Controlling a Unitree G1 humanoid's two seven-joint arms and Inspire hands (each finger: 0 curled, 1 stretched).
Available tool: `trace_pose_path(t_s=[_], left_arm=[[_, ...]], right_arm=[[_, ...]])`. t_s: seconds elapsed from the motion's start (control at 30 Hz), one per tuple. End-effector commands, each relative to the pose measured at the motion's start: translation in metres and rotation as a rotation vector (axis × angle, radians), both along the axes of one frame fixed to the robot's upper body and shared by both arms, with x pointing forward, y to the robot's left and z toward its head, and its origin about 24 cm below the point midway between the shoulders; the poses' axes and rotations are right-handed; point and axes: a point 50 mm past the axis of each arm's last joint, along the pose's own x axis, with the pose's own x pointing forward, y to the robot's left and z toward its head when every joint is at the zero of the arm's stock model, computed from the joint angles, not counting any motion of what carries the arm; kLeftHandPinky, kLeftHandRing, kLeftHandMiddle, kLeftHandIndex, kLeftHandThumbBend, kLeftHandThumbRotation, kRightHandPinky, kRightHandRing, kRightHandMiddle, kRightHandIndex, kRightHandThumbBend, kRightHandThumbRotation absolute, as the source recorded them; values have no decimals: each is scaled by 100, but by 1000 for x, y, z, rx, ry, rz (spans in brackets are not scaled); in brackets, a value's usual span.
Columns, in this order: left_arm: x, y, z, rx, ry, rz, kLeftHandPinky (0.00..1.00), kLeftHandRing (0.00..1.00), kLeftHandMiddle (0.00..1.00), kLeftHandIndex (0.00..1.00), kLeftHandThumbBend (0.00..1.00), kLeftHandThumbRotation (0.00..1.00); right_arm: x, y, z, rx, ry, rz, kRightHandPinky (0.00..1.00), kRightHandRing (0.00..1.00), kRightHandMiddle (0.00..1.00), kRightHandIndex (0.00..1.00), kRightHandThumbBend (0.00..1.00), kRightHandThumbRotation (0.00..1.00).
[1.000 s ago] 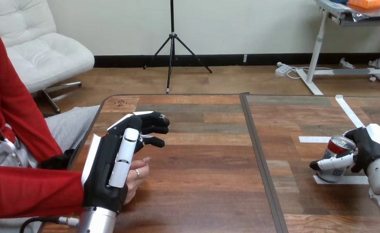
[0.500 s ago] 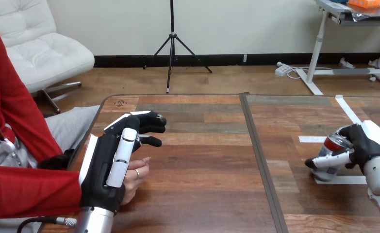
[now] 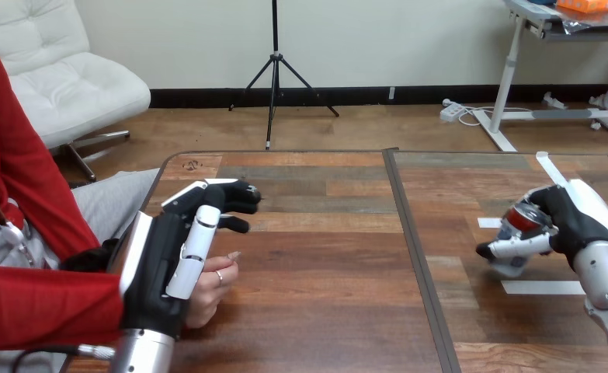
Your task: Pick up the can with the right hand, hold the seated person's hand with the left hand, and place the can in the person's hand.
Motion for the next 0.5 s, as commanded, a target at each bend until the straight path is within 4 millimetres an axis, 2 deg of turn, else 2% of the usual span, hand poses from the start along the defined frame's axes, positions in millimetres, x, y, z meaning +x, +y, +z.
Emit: trace_pose_path(t_s=[0.0, 0.1, 0.17, 0.47], left_arm=[[15, 11, 31, 108, -174, 34, 52, 62, 62, 57, 42, 79], [15, 15, 34, 171, -181, 42, 52, 61, 62, 57, 40, 71], [15, 18, 35, 192, -181, 45, 53, 61, 63, 58, 44, 62], [13, 30, 45, 394, -215, 122, 52, 61, 64, 61, 60, 45]], right_arm=[[28, 14, 47, 3, -188, 88, 39, 41, 46, 45, 87, 0], [29, 16, 51, 15, -202, 104, 38, 41, 45, 45, 88, 0], [30, 17, 52, 16, -206, 112, 38, 41, 45, 45, 88, 0], [32, 23, 62, 22, -252, 179, 37, 40, 45, 44, 87, 0]])
